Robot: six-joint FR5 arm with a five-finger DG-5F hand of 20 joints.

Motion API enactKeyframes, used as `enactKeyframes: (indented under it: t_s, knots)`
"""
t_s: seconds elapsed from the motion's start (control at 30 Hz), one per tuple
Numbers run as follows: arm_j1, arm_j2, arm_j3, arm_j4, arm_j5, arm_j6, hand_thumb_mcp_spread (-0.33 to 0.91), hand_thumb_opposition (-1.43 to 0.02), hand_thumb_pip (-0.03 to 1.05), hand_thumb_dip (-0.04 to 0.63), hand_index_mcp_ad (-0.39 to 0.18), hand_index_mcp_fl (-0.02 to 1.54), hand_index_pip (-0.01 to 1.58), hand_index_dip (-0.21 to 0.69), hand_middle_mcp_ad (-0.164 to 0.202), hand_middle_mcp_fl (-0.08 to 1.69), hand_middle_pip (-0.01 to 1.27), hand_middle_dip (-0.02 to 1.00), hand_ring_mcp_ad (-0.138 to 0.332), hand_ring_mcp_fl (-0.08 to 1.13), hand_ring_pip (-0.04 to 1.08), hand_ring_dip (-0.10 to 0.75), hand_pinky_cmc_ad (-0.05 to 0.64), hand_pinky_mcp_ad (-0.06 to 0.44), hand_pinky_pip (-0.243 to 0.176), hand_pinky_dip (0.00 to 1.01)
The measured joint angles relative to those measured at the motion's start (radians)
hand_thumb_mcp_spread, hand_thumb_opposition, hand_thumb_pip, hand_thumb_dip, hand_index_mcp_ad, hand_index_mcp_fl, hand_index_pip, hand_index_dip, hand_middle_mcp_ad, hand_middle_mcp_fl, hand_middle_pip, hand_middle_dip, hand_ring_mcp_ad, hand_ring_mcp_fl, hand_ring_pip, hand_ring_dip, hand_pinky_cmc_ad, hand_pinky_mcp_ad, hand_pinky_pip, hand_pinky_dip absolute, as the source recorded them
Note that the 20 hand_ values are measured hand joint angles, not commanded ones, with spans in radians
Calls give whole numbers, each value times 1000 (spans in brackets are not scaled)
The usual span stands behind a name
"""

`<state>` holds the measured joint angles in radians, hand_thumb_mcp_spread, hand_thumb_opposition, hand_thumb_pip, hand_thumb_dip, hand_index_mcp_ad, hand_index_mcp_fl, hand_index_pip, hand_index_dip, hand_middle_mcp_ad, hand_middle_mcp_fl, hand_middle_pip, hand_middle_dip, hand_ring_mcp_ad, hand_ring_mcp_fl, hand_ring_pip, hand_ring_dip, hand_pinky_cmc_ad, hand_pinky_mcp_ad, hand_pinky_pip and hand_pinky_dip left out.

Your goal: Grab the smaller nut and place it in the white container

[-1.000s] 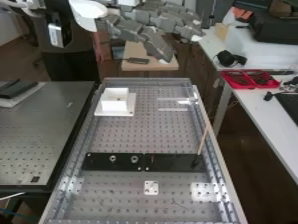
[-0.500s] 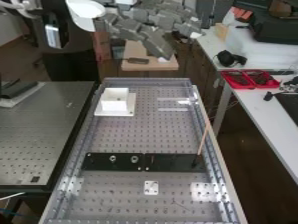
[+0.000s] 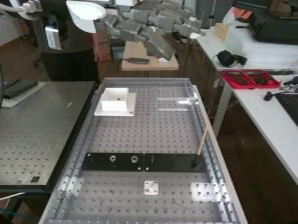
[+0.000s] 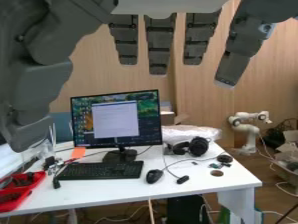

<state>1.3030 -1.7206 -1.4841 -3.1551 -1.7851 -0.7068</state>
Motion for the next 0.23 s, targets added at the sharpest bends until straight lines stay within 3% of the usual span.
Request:
enactKeyframes:
  t_s: [0.23]
  knots:
    - [2, 0, 5, -5, -2, -9, 260, -698, 440, 108, -59, 72, 131, 166, 59, 120, 119, 227, 155, 0, 127, 87, 374, 312, -80, 616]
